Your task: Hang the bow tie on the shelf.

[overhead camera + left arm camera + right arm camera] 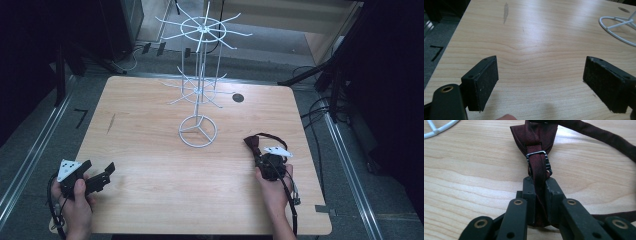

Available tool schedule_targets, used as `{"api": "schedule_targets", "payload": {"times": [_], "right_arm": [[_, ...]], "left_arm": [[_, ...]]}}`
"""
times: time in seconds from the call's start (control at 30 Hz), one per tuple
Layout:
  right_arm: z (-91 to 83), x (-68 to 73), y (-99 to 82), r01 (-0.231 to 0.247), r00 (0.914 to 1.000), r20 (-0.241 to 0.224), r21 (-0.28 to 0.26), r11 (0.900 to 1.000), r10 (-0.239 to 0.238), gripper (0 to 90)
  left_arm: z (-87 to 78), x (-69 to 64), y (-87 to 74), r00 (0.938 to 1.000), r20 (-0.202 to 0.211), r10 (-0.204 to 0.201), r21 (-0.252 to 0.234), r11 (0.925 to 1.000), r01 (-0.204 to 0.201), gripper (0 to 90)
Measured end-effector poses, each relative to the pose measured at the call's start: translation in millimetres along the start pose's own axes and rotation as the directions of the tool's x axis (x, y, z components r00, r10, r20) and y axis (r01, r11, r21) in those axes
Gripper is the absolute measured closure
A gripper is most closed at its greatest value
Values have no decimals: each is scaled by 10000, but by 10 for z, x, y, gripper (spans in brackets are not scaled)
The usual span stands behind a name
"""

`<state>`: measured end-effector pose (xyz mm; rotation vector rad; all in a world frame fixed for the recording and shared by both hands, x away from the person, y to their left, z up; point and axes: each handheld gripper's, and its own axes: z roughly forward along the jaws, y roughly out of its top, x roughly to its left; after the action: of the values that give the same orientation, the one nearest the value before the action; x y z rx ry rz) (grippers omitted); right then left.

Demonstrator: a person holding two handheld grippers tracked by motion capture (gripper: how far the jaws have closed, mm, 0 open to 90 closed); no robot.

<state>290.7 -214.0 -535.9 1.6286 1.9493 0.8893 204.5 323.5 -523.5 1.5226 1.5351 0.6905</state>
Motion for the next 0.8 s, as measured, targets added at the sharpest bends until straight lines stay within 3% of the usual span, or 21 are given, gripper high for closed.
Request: {"api": "schedule_targets", "payload": {"times": [0.13, 0.33, 0.63, 0.8], "right_arm": [[-17, -13, -40, -38, 9999, 164, -356, 9994, 44, 834], [-94, -25, -31, -102, 9999, 34, -831, 9965, 106, 834], [-289, -24, 77, -169, 9996, -236, -1852, 9826, 127, 833], [-348, -20, 114, -183, 9994, -328, -2039, 9788, 118, 833]], "left_arm": [[0, 5, 0, 10000, 25, -3, 2, 10000, 3, 136], [1, 6, 1, 10000, 33, -3, 24, 10000, 3, 136], [1, 0, 1, 10000, -11, 19, 39, 10000, -19, 136], [3, 1, 1, 10000, 12, 1, 35, 10000, -1, 136]]}}
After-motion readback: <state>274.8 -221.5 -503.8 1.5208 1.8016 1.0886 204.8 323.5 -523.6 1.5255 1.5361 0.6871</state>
